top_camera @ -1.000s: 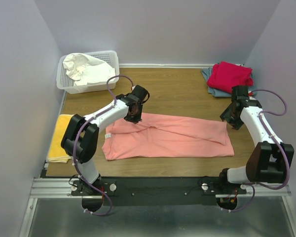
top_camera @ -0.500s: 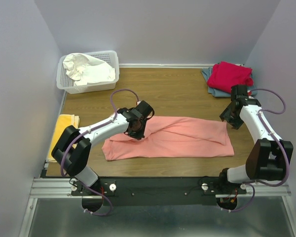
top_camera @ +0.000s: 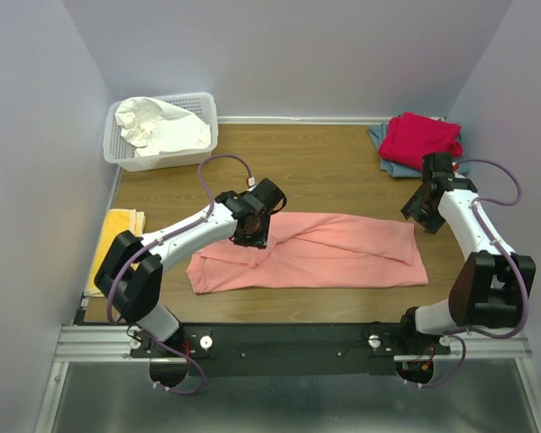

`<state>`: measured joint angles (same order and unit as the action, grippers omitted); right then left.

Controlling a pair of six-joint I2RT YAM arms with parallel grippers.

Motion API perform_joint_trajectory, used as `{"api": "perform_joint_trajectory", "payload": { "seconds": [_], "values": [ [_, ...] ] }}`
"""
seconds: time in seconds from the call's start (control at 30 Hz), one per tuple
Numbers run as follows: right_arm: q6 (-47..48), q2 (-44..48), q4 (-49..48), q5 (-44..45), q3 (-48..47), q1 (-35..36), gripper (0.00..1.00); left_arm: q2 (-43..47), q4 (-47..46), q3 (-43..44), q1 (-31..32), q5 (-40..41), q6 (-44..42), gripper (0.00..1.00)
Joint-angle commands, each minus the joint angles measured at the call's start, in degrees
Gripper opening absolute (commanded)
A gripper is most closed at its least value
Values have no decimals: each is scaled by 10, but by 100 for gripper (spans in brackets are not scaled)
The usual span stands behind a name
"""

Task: Fold and stack the t-shirts
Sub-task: Fold the tshirt

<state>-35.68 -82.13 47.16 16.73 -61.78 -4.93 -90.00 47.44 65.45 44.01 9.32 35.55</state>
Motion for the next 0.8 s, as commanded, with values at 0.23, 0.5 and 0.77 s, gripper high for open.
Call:
{"api": "perform_joint_trajectory", "payload": {
  "seconds": [0.23,0.5,0.77],
  "values": [
    [46,-7,-19,-85,35,12,63,-32,-25,-12,-67,40,55,47],
    [38,7,-19,-131,61,38,63,-62,-48,-30,-133,16,65,47],
    [29,-5,-23,-128,109,42,63,-108,-47,-29,-160,10,69,46]
  ]
}}
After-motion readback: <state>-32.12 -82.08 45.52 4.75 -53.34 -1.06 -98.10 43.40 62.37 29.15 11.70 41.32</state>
